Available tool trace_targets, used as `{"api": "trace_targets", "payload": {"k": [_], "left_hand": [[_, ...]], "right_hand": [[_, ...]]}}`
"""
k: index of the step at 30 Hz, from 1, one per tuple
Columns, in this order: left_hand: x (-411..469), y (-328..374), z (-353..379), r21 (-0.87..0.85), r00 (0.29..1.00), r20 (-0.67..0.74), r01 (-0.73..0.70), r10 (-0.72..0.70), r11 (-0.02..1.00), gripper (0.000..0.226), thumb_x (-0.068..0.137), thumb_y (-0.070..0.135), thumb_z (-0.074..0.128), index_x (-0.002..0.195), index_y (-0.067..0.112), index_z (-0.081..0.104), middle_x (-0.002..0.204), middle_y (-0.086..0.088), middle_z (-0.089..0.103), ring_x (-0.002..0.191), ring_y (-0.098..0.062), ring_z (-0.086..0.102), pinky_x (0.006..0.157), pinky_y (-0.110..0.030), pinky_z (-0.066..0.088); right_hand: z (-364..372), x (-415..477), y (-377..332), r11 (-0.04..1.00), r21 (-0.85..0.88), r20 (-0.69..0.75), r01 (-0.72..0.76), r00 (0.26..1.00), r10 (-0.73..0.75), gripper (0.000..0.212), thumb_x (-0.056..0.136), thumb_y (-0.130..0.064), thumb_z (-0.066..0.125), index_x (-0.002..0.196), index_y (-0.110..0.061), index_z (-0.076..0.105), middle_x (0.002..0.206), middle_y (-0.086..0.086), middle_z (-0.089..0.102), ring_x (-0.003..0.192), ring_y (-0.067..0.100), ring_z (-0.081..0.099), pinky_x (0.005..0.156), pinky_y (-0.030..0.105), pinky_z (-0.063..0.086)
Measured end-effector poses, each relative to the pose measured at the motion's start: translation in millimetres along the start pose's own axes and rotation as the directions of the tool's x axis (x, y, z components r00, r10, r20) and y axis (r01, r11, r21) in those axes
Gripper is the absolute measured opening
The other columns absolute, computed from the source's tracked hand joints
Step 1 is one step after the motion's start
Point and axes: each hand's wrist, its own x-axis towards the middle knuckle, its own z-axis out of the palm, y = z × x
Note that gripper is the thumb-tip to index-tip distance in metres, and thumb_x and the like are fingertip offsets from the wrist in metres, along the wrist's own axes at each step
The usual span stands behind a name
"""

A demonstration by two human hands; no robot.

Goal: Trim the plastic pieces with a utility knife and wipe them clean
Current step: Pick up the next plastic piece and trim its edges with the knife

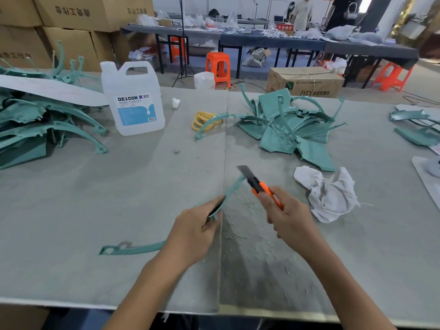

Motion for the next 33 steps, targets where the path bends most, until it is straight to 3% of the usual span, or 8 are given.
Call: {"api": "trace_targets", "payload": {"k": [3,8,13,18,23,28,31,33], "left_hand": [[-5.9,-1.0,-3.8,-0.068,1.000,0.013,-0.018,0.019,0.998,0.043,0.103,0.023,0.053,0.139,0.045,0.052,0.125,0.027,0.065,0.117,-0.004,0.062,0.098,-0.029,0.049],[-1.2,-3.3,-0.6,-0.020,1.000,0.001,-0.028,0.028,0.999,0.041,0.103,0.025,0.052,0.141,0.042,0.053,0.123,0.022,0.068,0.115,-0.007,0.063,0.095,-0.029,0.049],[-0.7,-5.9,-2.0,-0.025,1.000,-0.011,-0.027,0.027,0.999,0.042,0.102,0.024,0.054,0.140,0.042,0.054,0.123,0.023,0.068,0.114,-0.006,0.063,0.096,-0.030,0.050],[2.5,-9.2,-2.2,-0.076,1.000,-0.014,-0.007,0.006,0.997,0.041,0.102,0.023,0.055,0.140,0.038,0.057,0.122,0.022,0.068,0.115,-0.004,0.063,0.096,-0.026,0.049],[2.8,-10.9,-5.8,-0.142,0.999,-0.035,-0.021,0.016,0.990,0.039,0.101,0.017,0.057,0.131,0.042,0.061,0.103,0.035,0.068,0.093,0.013,0.062,0.078,-0.010,0.043],[3.8,-10.7,-6.0,-0.158,0.999,-0.029,-0.026,0.021,0.987,0.037,0.102,0.019,0.057,0.130,0.042,0.062,0.087,0.039,0.065,0.075,0.014,0.058,0.067,-0.008,0.039],[4.3,-10.6,-10.1,-0.210,1.000,-0.029,-0.012,0.006,0.978,0.037,0.101,0.017,0.059,0.125,0.044,0.063,0.105,0.034,0.069,0.098,0.012,0.062,0.081,-0.013,0.044],[2.2,-9.0,-14.1,-0.300,0.999,-0.036,-0.007,-0.004,0.954,0.035,0.100,0.016,0.060,0.121,0.044,0.065,0.109,0.028,0.071,0.103,0.008,0.064,0.085,-0.017,0.046]], "right_hand": [[-4.0,7.9,12.3,0.993,-0.072,0.003,-0.094,0.996,0.094,0.031,0.098,-0.062,0.044,0.093,-0.034,0.056,0.068,0.004,0.065,0.060,0.022,0.061,0.067,0.051,0.058],[9.3,-8.3,9.3,0.995,0.099,0.000,0.025,1.000,-0.025,0.037,0.095,-0.070,0.044,0.107,-0.040,0.062,0.068,-0.005,0.064,0.051,0.007,0.056,0.051,0.044,0.055],[7.2,4.3,6.7,0.998,0.054,-0.055,-0.030,0.998,0.033,0.027,0.098,-0.059,0.048,0.092,-0.036,0.060,0.068,0.001,0.063,0.053,0.017,0.056,0.057,0.051,0.055],[14.0,-6.4,2.9,0.995,0.091,-0.009,0.042,0.999,-0.041,0.032,0.095,-0.066,0.045,0.099,-0.038,0.061,0.066,-0.005,0.063,0.050,0.007,0.054,0.053,0.048,0.054],[10.7,4.8,0.9,0.998,0.060,-0.061,-0.010,0.998,0.013,0.025,0.100,-0.054,0.050,0.094,-0.033,0.061,0.068,0.009,0.062,0.057,0.025,0.059,0.058,0.052,0.054],[19.1,-7.1,1.8,0.992,0.098,0.010,0.075,0.997,-0.076,0.034,0.094,-0.071,0.043,0.100,-0.042,0.060,0.065,-0.001,0.061,0.048,0.015,0.054,0.049,0.046,0.050],[18.6,6.0,3.8,0.992,0.112,-0.061,-0.057,0.996,0.064,0.029,0.098,-0.061,0.047,0.095,-0.035,0.060,0.063,0.001,0.062,0.053,0.020,0.057,0.056,0.048,0.054],[16.6,10.4,6.5,0.958,0.248,-0.064,-0.144,0.984,0.165,0.026,0.101,-0.050,0.050,0.089,-0.029,0.059,0.061,0.000,0.061,0.051,0.018,0.055,0.056,0.047,0.055]]}}
